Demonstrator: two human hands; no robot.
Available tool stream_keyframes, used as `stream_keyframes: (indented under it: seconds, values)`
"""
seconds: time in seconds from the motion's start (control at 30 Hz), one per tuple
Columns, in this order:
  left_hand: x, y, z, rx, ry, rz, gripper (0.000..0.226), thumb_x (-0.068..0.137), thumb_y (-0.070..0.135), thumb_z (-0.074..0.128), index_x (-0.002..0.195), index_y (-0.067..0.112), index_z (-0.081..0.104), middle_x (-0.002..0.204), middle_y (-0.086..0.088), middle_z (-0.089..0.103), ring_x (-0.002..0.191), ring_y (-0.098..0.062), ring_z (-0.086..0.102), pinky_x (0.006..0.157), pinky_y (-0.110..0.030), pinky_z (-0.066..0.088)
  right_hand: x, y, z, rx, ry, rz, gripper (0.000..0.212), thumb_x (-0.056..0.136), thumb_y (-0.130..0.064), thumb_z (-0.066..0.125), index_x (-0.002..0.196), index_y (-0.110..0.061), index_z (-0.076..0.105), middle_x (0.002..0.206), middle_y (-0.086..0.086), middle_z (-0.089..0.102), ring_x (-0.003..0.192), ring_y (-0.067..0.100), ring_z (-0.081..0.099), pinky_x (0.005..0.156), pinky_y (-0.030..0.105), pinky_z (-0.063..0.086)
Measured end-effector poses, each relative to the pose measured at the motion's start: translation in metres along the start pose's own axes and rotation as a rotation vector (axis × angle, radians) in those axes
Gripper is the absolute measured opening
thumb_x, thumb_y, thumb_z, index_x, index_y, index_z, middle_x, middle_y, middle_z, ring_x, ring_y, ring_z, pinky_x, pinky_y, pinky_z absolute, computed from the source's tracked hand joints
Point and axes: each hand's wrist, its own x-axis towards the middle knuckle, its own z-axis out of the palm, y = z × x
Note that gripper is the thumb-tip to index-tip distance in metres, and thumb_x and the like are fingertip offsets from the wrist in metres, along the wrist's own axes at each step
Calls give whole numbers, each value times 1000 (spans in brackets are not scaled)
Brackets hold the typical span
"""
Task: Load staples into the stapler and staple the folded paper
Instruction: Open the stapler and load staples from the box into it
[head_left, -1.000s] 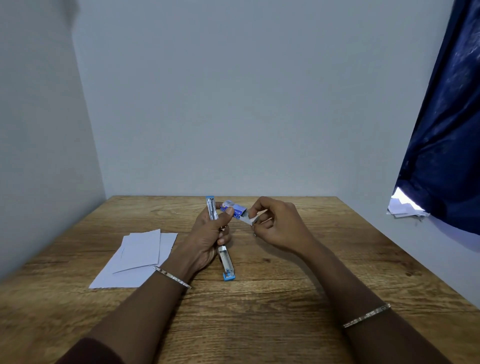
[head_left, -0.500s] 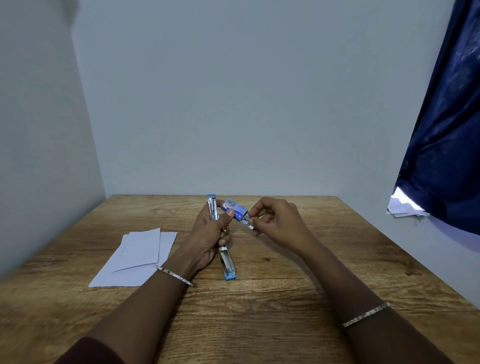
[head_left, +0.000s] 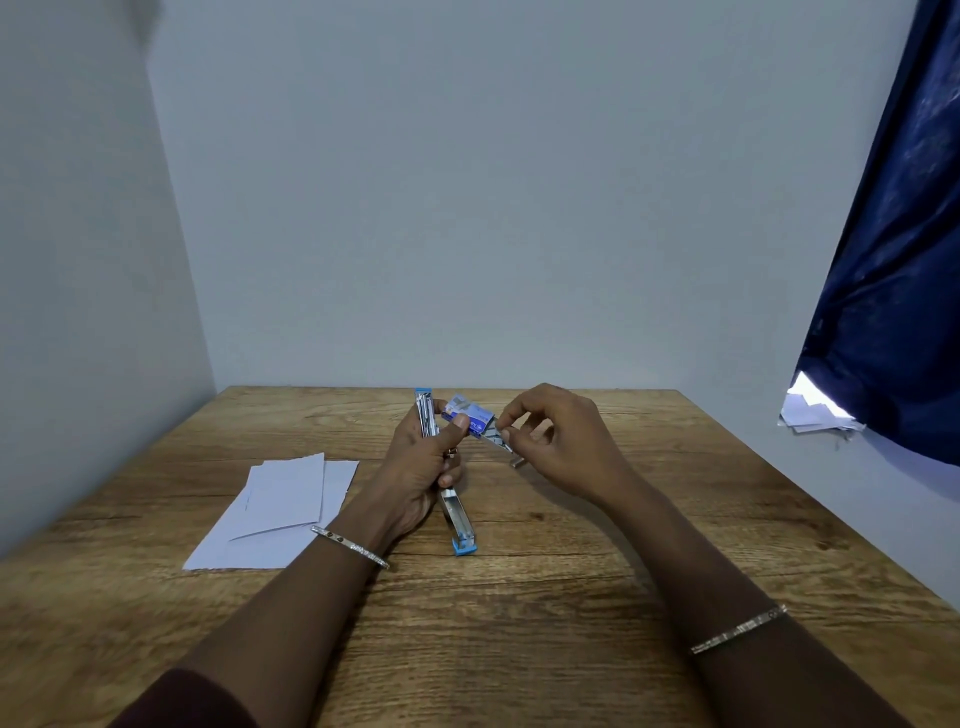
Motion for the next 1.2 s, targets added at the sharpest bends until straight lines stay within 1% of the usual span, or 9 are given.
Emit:
stream_keyframes:
  seconds: [0.33,0.5,0.7,0.77,0.87,0.97,1.07,1.13,1.2]
  values:
    - [1,-3,-2,96,-65,1,14,98,6,62,101,11,49,61,-1,64,32,-7,29,32,-17,29,1,6,5,-173,-46,-65,8,81,-31,79,89,-28,79,89,-9,69,83,10,55,73,31,44]
    - [2,-4,-4,114,-80,-1,16,98,6,60,106,9,47,57,4,64,33,-7,29,33,-17,29,0,6,8,-145,-60,-55,3,84,-30,76,85,-27,75,84,-15,64,86,12,57,75,32,44]
    - [4,-4,-3,65,-24,-41,17,99,6,59,110,7,47,81,-17,54,31,-6,30,31,-16,28,1,5,7,-97,-31,-50,3,91,-25,70,90,-23,70,91,-10,68,89,14,59,76,33,46]
    - [4,-4,-3,35,-19,-56,15,99,6,58,110,5,47,87,-21,56,30,-5,31,31,-14,28,1,3,7,-67,-5,-47,3,93,-21,68,90,-20,68,89,-10,66,87,13,58,73,31,45]
    - [5,-3,-3,19,-19,-75,11,100,7,58,106,4,48,93,-25,54,29,-5,31,32,-13,28,1,-1,6,131,68,15,5,94,-13,68,89,-14,69,88,1,70,78,9,60,55,12,45]
    - [6,-3,-4,-10,-7,-102,11,100,8,58,95,9,48,86,-18,48,28,-6,30,33,-11,28,2,-3,3,228,149,65,6,93,-14,71,87,-13,69,87,-3,71,77,0,60,56,7,43]
    - [7,-2,-4,-58,38,-98,14,100,6,58,107,9,46,81,-18,56,29,-6,31,31,-14,28,3,-3,-6,247,178,65,6,92,-15,71,87,-13,70,83,-6,73,75,3,61,62,11,44]
    - [6,-1,-5,-85,60,-83,22,100,4,56,120,10,47,69,-8,64,31,-6,31,30,-15,28,3,-2,-12,270,134,65,5,93,-14,71,88,-12,70,80,-2,75,73,17,66,65,26,54]
    - [7,0,-5,-109,67,-73,28,101,4,55,126,13,48,55,1,66,31,-5,31,31,-15,29,1,-3,-13,287,55,61,4,93,-12,69,89,-11,69,76,2,76,62,16,66,59,32,56]
